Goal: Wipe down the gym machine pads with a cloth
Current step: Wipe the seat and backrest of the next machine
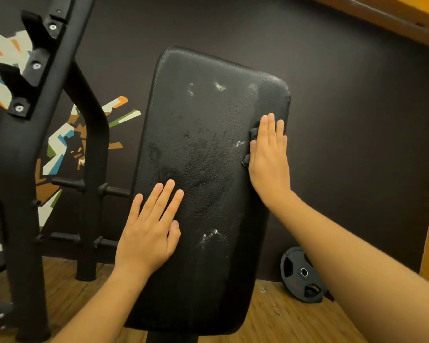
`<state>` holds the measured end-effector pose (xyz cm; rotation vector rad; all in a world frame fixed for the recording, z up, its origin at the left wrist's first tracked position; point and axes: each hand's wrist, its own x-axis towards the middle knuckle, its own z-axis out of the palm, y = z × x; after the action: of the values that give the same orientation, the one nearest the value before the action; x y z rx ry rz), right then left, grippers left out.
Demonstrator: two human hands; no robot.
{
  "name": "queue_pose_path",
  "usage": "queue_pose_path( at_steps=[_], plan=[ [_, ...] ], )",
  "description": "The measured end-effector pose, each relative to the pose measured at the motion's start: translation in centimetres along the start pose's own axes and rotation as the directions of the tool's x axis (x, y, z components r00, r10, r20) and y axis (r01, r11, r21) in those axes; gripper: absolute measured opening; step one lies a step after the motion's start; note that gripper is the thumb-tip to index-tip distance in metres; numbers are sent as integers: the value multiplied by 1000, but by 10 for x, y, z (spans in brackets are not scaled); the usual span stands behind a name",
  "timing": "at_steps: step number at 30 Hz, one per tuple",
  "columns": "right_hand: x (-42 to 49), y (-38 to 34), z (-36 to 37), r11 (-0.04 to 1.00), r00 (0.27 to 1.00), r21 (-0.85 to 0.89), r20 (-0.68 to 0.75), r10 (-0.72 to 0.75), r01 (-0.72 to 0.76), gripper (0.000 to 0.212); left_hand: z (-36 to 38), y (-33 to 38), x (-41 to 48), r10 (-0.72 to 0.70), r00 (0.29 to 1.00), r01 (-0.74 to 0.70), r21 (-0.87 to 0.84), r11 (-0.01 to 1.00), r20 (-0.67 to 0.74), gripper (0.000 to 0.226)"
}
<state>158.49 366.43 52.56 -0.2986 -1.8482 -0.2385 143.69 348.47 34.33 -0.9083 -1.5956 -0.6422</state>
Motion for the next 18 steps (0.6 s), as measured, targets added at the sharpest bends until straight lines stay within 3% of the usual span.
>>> queue_pose_path(
  at_steps=[6,12,18],
  plan=[
    [16,15,-8,983,987,-103,68,-146,153,55,1,-1,0,0,1000,0,5,1000,1,60],
    [-2,6,-1,999,999,-30,13,-41,41,55,1,0,-1,1,1000,-1,7,1000,-2,61],
    [-13,12,-1,992,991,-61,78,-105,110,55,0,0,0,-1,1000,1,5,1000,-7,60]
  ],
)
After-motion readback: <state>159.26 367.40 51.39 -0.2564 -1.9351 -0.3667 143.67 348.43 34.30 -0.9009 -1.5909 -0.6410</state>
